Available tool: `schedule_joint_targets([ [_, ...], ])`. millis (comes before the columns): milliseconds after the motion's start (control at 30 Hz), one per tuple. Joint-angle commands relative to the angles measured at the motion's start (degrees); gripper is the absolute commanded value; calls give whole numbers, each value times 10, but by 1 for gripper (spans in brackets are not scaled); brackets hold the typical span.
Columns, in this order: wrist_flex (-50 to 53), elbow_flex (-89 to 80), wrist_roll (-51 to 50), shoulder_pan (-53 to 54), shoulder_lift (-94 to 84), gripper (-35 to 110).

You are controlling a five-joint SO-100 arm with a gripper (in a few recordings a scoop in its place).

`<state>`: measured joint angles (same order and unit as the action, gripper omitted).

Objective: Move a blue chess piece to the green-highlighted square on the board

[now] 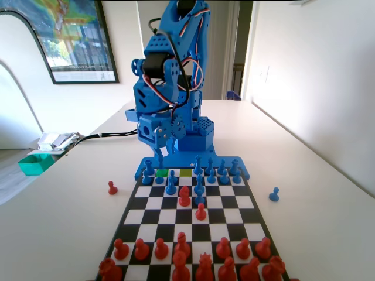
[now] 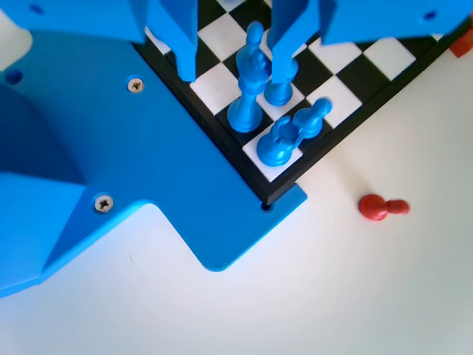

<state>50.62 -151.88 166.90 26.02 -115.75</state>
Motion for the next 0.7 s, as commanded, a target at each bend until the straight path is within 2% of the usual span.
schedule_joint_targets([
  [0, 67, 77, 281, 5, -9, 14],
  [267, 228, 214, 248, -3, -10, 12],
  [400, 295, 258, 295, 49, -24, 11],
  [533, 292, 245, 398, 120, -33, 11],
  [667, 215, 196, 484, 159, -31, 11],
])
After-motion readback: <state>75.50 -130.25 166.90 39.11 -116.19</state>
